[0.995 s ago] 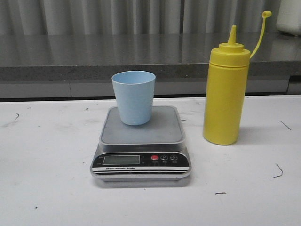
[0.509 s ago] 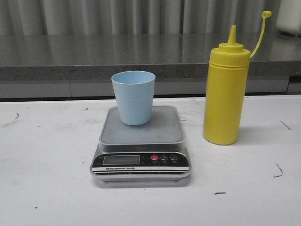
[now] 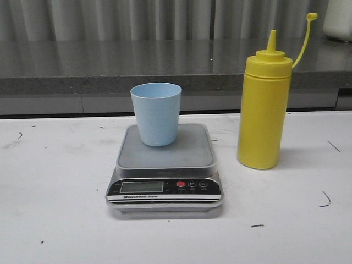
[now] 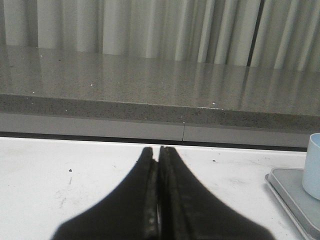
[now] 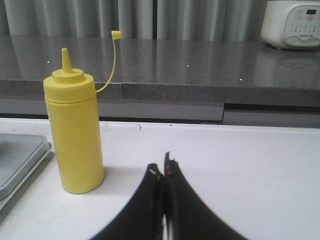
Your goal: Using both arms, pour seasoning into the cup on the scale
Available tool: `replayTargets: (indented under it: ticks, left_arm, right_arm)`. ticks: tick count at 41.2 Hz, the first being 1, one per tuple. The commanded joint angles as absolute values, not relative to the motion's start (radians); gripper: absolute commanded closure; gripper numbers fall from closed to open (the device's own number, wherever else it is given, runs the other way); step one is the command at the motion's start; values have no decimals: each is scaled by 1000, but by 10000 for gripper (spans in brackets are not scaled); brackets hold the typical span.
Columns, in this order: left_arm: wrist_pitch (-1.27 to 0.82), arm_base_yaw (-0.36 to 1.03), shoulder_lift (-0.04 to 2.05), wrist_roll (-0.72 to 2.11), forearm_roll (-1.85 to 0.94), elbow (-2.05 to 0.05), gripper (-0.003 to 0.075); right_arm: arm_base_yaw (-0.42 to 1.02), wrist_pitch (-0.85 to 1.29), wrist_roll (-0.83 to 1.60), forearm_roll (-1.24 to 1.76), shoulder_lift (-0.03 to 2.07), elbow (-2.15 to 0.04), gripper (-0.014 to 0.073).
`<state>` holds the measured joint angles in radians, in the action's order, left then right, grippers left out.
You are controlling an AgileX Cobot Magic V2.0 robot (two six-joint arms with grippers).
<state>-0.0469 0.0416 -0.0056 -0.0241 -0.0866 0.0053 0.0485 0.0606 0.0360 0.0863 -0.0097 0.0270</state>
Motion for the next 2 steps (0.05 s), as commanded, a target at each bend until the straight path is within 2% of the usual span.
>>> replayTargets:
  ticks: [1, 2]
  left_arm:
    - [31, 41, -21, -25, -87, 28, 740]
    - [31, 41, -21, -25, -87, 28, 740]
  right_arm:
    - [42, -21, 35, 79, -27, 21, 710]
    - [42, -21, 35, 79, -27, 21, 710]
